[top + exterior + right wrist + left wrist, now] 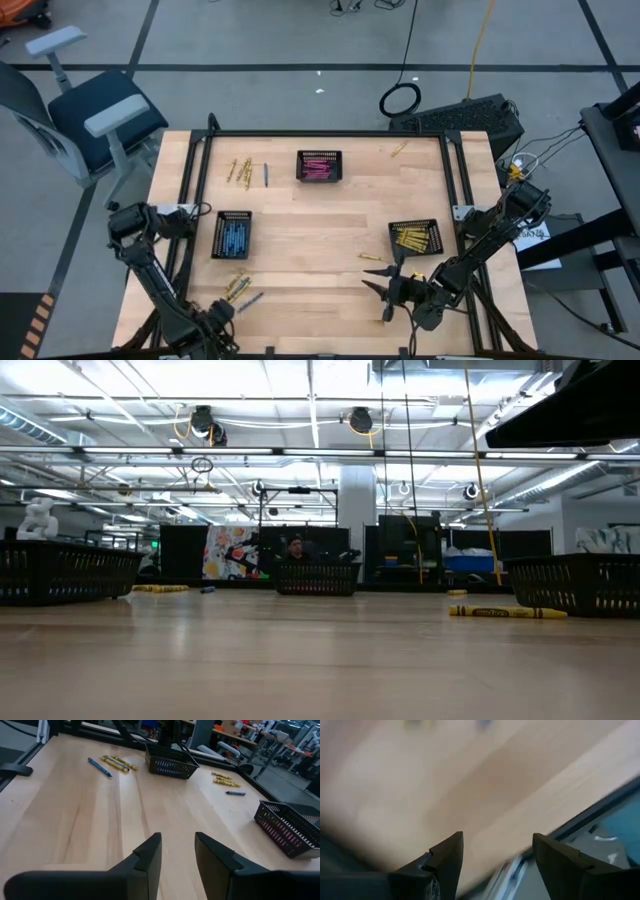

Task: Sort crayons
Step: Put the bottom blue crayon into the bottom left black bin, then put the yellow crayon into the bottom right black bin

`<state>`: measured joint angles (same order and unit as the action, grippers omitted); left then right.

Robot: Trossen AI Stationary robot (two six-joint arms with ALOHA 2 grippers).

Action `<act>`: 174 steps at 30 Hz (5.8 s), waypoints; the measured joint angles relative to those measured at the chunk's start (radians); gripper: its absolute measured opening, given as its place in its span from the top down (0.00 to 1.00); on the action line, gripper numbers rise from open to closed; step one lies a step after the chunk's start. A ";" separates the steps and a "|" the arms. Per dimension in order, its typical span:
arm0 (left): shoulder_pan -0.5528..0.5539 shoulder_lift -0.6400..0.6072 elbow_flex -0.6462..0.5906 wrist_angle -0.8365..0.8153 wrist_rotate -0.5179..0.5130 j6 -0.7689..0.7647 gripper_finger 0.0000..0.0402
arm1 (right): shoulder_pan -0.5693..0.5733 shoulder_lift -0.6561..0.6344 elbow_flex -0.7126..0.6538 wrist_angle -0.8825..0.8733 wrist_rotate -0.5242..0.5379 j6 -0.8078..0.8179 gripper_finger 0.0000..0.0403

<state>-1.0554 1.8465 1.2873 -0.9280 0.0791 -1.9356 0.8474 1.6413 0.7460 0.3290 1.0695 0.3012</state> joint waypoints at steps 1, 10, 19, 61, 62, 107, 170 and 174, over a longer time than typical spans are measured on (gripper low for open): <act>0.000 0.000 0.000 0.009 -0.072 0.054 0.42 | 0.000 0.000 0.000 0.000 0.000 0.000 0.75; 0.003 0.000 -0.001 -0.001 -0.603 0.387 0.42 | 0.000 0.000 0.000 -0.001 0.000 0.027 0.75; 0.032 -0.001 -0.087 0.006 -0.724 0.410 0.42 | -0.004 0.000 0.000 -0.003 -0.001 0.027 0.75; -0.032 0.048 -0.359 0.392 -0.783 0.355 0.69 | -0.004 0.000 0.000 -0.004 -0.001 0.039 0.75; -0.032 0.060 -0.359 0.400 -0.786 0.355 0.69 | -0.004 0.000 0.000 -0.004 -0.001 0.039 0.75; 0.492 -0.270 -0.284 -0.500 -0.867 0.000 1.00 | -0.001 0.000 0.000 -0.004 -0.054 0.061 0.75; 0.621 -0.486 -0.580 0.825 -0.998 1.256 0.63 | 0.173 -0.278 0.000 -0.153 0.004 -0.003 0.75; 0.641 -0.434 -0.581 1.089 -0.815 1.520 0.63 | 0.222 -0.360 0.000 -0.158 0.014 -0.058 0.75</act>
<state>-0.4141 1.4128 0.7063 0.1611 -0.7355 -0.4154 1.0698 1.2815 0.7460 0.1708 1.0836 0.2432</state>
